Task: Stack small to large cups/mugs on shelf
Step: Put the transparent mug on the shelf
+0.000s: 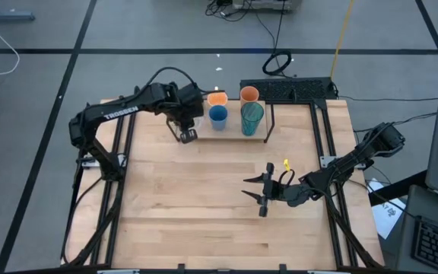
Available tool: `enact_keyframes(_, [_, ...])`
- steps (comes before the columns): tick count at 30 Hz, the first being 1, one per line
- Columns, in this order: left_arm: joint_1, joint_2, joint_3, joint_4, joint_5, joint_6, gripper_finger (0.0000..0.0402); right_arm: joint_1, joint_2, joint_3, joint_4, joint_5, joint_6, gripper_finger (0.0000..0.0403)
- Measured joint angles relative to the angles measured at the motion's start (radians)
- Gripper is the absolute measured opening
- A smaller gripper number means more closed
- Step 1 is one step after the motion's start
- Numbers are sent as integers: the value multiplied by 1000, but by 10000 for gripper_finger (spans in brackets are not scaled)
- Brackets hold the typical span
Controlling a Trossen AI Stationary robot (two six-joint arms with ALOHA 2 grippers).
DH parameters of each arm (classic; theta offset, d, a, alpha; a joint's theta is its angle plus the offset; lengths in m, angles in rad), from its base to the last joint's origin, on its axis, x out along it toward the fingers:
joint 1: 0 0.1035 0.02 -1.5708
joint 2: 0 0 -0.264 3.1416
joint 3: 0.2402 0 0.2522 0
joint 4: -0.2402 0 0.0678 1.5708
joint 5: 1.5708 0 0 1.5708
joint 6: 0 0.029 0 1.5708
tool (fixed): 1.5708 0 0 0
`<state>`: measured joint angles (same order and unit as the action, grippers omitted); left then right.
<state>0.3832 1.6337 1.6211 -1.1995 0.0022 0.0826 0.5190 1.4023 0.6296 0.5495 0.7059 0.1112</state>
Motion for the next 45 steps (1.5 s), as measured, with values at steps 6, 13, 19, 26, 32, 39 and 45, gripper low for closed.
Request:
enact_keyframes(6, [35,0,-39,35,-4,-67,5,0,0,0,0,0,0,164])
enact_keyframes(13, [30,1,-42,30,-4,-63,9,0,0,0,-1,0,0,164])
enact_keyframes(19, [25,1,-42,20,8,19,9,0,0,0,-1,0,0,164])
enact_keyframes(26, [28,1,-42,12,17,56,4,0,0,0,-1,0,0,164])
enact_keyframes(32, [21,21,-41,28,16,44,5,0,0,0,-1,0,0,164])
enact_keyframes(39, [34,82,-41,44,-5,3,11,0,0,0,-7,0,0,164])
enact_keyframes(45, [56,126,-41,49,-4,0,7,0,0,0,-9,0,0,164])
